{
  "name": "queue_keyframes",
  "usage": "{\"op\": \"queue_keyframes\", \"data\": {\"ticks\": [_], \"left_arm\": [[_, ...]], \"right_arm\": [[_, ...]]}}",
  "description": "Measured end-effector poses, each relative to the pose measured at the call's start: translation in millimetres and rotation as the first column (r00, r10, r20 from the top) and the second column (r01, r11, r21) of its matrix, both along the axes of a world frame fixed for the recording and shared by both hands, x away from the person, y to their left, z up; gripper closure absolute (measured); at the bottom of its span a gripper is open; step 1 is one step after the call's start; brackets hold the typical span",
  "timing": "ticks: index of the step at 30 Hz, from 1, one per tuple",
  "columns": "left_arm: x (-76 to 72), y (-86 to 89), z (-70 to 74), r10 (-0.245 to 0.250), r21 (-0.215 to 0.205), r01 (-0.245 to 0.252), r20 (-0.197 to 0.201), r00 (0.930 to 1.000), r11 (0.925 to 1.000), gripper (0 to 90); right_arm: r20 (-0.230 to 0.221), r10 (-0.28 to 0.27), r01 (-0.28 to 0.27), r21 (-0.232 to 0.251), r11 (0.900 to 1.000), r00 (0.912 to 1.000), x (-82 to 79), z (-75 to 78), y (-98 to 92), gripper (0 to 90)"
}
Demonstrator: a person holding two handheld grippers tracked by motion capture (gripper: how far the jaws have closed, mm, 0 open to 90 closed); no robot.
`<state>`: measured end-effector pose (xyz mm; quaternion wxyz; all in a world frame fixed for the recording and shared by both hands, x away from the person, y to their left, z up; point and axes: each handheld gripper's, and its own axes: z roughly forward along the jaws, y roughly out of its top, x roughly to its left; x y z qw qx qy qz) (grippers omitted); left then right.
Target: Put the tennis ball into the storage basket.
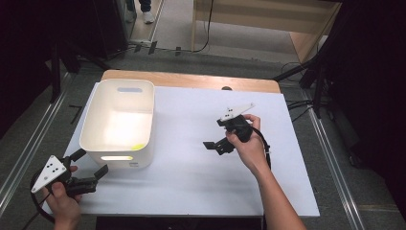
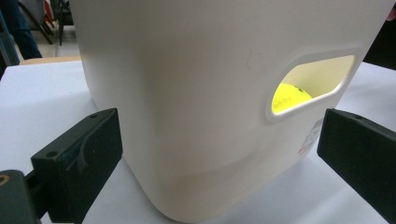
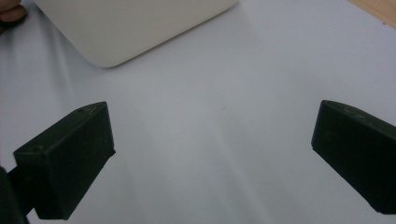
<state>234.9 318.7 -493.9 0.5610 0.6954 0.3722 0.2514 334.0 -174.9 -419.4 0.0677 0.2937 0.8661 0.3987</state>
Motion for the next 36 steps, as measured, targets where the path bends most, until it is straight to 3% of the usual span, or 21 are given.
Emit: {"op": "queue_keyframes", "data": {"ticks": [15, 30, 36], "left_arm": [[-0.3, -0.4, -0.1, 0.0, 0.001, 0.0, -0.001, 1.0, 1.0, 0.2], [0.0, -0.8, -0.3, 0.002, 0.002, -0.002, 0.0, 1.0, 1.0, 0.2], [0.0, -0.9, -0.4, 0.002, 0.004, -0.002, 0.0, 1.0, 1.0, 0.2]], "right_arm": [[0.002, -0.077, 0.077, 0.037, 0.996, 0.997, -20.1, -20.5, -39.4, 0.0], [0.053, -0.155, 0.148, 0.116, 0.982, 0.9865, -46.9, -44.1, -71.7, 0.0], [0.048, -0.178, 0.171, 0.133, 0.976, 0.9828, -57.3, -50.3, -83.6, 0.0]]}}
